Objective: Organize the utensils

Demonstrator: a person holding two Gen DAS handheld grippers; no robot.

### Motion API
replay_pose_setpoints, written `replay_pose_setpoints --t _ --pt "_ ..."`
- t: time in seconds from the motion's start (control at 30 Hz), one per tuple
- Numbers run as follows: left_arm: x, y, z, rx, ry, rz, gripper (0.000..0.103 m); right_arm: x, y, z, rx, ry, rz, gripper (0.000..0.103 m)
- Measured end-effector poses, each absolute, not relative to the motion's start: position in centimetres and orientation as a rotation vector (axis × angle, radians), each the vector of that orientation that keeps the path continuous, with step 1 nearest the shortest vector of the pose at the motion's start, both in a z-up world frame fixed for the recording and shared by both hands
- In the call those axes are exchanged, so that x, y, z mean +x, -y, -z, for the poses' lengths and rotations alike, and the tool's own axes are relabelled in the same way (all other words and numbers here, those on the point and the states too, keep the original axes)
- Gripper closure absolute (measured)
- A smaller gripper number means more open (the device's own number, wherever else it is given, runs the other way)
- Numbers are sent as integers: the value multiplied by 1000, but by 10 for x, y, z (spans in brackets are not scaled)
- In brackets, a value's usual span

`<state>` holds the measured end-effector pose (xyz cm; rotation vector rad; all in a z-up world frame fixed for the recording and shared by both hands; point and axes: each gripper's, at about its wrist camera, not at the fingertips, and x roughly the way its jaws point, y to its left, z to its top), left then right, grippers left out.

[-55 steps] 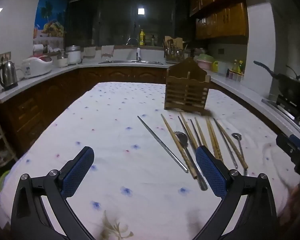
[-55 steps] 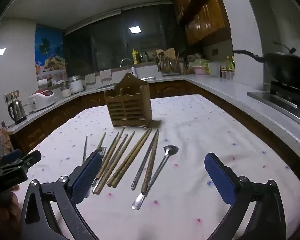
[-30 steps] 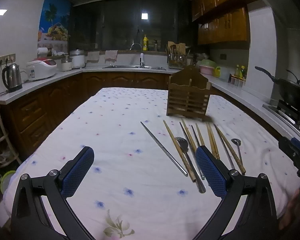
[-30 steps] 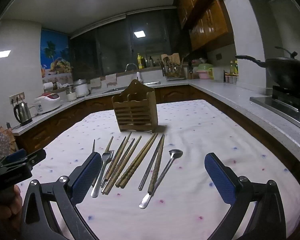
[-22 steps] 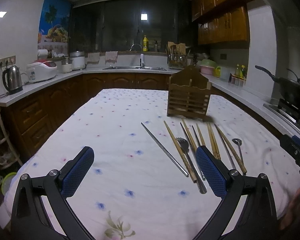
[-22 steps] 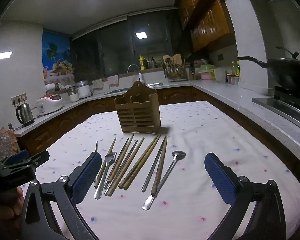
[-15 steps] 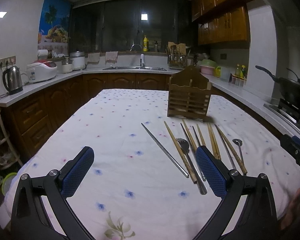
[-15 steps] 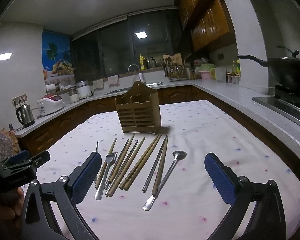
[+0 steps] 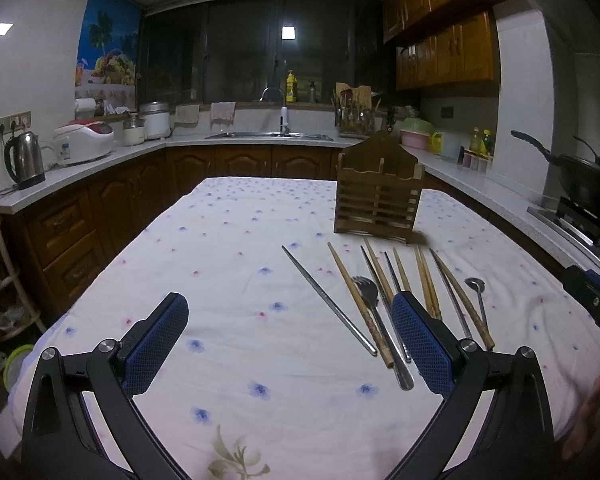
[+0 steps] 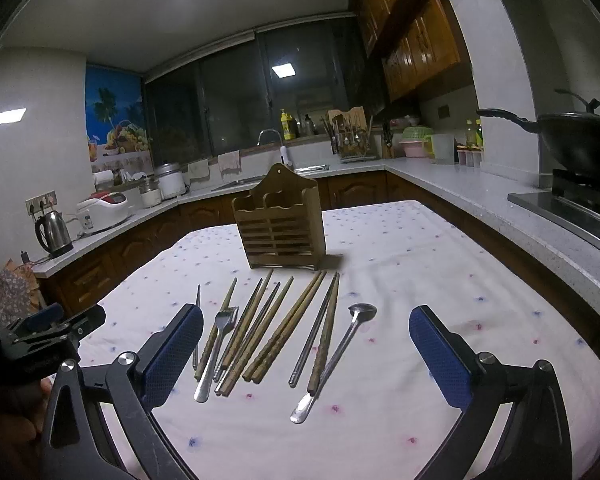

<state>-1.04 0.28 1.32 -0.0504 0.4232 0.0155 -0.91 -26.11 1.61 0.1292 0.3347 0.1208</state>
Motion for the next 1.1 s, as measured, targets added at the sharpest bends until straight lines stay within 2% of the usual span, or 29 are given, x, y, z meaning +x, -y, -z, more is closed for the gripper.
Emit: replay_pose_setpoints --t 0.63,1.1 --pt "-3 -1 -8 -59 -442 -4 0 -8 260 -15 132 -337 -121 0" --pt "37 -9 -2 -114 -578 30 0 13 264 -15 162 -418 -125 0"
